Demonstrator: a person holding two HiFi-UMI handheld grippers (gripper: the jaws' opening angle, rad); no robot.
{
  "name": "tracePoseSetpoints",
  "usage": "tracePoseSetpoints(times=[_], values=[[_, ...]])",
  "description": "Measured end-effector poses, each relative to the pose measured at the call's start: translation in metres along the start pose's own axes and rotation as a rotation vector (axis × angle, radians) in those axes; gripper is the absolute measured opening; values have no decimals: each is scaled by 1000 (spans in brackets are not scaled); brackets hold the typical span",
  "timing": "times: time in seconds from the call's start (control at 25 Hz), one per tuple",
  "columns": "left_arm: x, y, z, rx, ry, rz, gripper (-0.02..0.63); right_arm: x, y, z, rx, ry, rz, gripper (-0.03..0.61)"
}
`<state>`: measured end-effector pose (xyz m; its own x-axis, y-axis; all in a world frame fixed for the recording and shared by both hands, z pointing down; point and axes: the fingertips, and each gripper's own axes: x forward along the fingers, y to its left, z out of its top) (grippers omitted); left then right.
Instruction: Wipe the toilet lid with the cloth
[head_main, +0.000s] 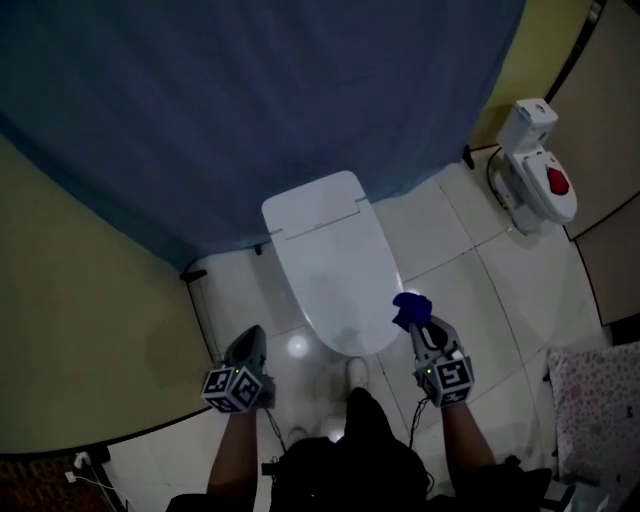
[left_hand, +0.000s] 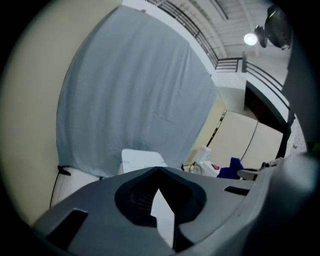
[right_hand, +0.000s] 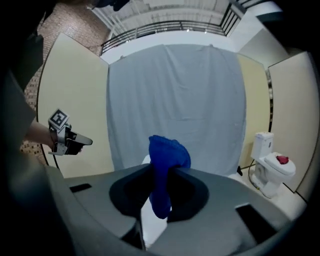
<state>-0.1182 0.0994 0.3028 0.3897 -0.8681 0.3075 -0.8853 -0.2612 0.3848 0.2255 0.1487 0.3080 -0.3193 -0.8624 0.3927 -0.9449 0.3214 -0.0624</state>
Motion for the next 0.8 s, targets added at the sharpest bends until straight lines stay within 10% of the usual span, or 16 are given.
tracePoseSetpoints(times=[0.36, 0.8], values=[[-226, -24, 116, 76, -318, -348, -8, -112, 151, 47, -95, -198, -203, 63], [-377, 55, 103, 40, -375, -306, -9, -259, 250, 49, -86, -336, -275, 61]])
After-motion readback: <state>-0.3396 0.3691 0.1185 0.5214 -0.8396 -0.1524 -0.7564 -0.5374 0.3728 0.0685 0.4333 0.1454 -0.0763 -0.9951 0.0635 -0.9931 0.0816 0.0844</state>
